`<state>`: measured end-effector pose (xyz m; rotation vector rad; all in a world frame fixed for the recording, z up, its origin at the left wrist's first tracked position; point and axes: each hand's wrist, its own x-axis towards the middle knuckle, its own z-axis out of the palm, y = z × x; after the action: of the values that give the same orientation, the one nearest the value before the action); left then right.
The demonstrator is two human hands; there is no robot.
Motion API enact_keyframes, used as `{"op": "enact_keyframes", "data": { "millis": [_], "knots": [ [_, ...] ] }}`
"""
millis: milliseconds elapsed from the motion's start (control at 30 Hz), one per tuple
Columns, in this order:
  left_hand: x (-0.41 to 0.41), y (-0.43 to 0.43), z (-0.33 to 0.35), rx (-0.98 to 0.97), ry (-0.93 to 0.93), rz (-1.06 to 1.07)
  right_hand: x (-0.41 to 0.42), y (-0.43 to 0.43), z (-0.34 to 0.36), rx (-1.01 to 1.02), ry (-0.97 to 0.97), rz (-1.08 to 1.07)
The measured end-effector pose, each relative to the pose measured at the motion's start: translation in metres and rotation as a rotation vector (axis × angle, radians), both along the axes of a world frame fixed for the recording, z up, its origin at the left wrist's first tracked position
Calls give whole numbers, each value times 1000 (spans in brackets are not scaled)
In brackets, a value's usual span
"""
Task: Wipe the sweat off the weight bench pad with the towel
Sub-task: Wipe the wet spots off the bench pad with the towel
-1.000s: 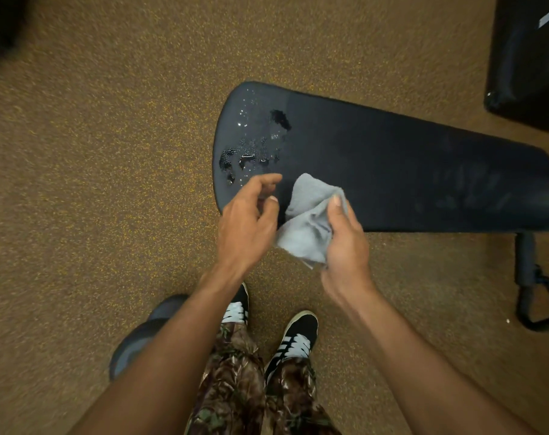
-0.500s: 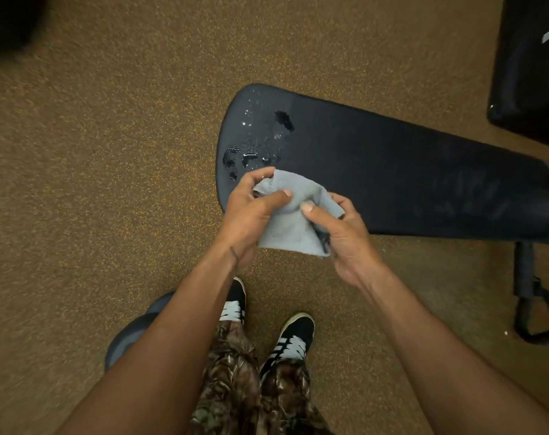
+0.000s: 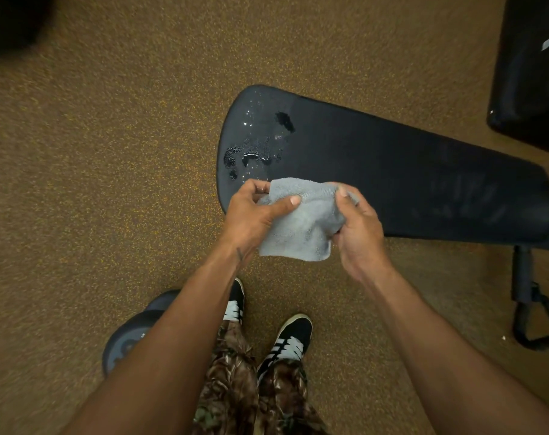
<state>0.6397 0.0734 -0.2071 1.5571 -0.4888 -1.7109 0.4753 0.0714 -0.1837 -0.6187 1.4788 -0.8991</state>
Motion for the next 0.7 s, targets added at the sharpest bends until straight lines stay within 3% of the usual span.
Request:
{"op": "enact_keyframes", "data": {
  "millis": [267, 433, 567, 633, 700],
  "knots": [
    [2, -6, 6, -56, -135, 2, -9, -6, 7, -163, 242, 137],
    [2, -11, 14, -143, -20, 2, -16, -9, 6, -137, 459, 195],
    [3, -11, 13, -178, 27, -47, -14, -11, 7, 20, 244, 150],
    [5, -8, 10, -233, -45, -71, -14, -10, 5, 99, 121, 127],
    [6, -4, 5, -263, -222, -105, -15, -6, -2, 166, 139, 175]
  ]
}}
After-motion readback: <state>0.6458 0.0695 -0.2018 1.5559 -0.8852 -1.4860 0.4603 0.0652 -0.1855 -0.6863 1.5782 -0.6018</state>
